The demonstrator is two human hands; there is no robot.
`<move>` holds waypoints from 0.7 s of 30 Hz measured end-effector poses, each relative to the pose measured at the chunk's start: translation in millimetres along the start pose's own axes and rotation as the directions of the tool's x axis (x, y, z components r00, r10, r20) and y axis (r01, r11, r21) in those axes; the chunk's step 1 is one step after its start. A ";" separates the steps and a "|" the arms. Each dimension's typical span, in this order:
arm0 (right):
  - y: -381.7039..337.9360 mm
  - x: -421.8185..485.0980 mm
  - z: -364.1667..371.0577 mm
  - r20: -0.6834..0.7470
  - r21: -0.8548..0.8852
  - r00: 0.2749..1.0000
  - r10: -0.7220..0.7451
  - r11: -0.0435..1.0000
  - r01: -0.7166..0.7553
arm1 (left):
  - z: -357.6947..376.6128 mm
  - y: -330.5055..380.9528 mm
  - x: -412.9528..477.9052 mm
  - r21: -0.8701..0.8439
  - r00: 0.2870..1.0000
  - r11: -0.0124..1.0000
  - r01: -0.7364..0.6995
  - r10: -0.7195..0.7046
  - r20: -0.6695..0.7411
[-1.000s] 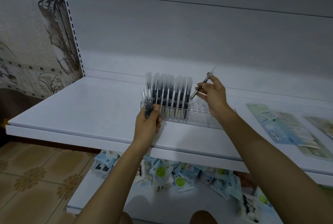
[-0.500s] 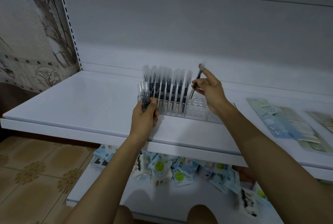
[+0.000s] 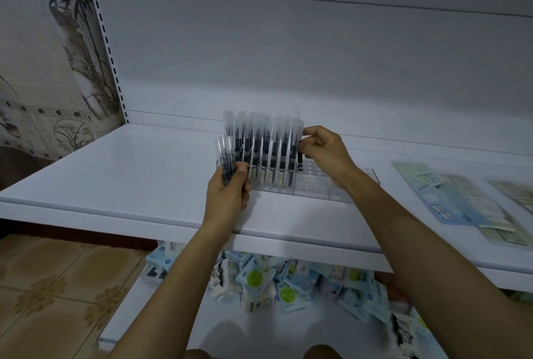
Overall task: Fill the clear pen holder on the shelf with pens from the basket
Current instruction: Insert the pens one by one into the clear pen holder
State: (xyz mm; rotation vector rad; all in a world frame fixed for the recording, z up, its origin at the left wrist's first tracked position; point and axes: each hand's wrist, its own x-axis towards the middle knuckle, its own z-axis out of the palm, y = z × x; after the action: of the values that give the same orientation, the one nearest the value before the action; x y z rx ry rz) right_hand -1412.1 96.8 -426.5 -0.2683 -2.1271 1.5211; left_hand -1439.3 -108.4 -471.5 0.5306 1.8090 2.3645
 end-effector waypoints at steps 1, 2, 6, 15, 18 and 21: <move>-0.1 -1.1 0.2 0.006 0.002 1.000 -0.009 1.000 0.009 | 0.1 0.1 -0.1 0.001 1.000 1.000 0.000 0.000 0.000; -0.3 -2.1 0.0 0.009 0.007 1.000 -0.017 1.000 0.017 | 0.1 0.2 -0.3 0.003 1.000 1.000 0.000 0.000 -0.002; -0.4 -2.6 -0.8 -0.001 0.037 1.000 -0.022 0.999 0.022 | 0.5 0.7 -0.7 0.013 1.000 1.000 -0.001 0.001 -0.003; -1.3 0.0 0.6 -0.083 0.062 0.996 0.027 0.998 -0.022 | 0.5 0.7 -0.6 0.007 1.000 1.000 -0.007 0.007 0.001; -0.9 0.4 1.1 -0.093 0.056 0.995 0.029 0.998 -0.024 | 0.6 0.7 -0.8 0.014 1.000 1.000 -0.006 0.006 -0.003; -0.6 0.5 1.4 -0.097 0.048 0.995 0.023 0.999 -0.018 | 1.0 1.2 -1.0 0.005 1.000 1.000 -0.003 0.003 -0.003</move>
State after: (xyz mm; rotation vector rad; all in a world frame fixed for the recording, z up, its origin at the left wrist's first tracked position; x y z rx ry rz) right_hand -1413.1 95.6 -426.1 -0.3420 -2.0156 1.5357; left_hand -1437.9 -108.1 -470.3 0.5312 1.8166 2.3651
